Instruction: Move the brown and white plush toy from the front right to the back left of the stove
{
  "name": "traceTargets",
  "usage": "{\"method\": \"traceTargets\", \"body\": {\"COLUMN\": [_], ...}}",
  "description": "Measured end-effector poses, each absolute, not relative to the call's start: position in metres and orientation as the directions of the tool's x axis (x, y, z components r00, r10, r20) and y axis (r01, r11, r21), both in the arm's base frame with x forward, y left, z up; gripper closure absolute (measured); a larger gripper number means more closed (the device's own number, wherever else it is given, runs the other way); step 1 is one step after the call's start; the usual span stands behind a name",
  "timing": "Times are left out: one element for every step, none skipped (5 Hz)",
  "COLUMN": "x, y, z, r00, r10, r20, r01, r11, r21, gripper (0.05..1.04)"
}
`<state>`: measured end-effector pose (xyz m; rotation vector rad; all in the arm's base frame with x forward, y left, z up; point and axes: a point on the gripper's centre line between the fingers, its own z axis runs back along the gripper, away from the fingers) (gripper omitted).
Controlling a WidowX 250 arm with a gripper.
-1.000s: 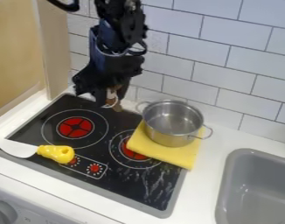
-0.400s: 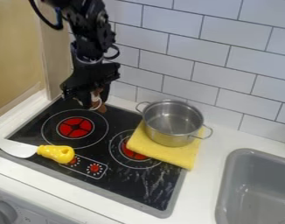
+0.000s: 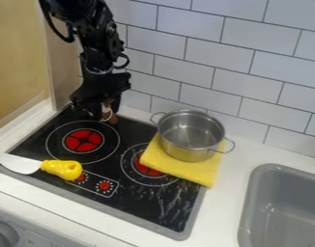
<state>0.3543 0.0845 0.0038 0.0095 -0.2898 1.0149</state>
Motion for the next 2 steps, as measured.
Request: {"method": "traceTargets", "body": {"x": [0.3549,0.3551], "y": [0.0891,0.0889], "z": [0.0050,0.0050], "r00": [0.474,0.472], "r10": [0.850,0.852], "r20": [0.229,0.226], "r01": [-0.847,-0.848], "r11": [0.511,0.509], "r21": [-0.144,-0.149], "gripper": [0.325,0.089]}}
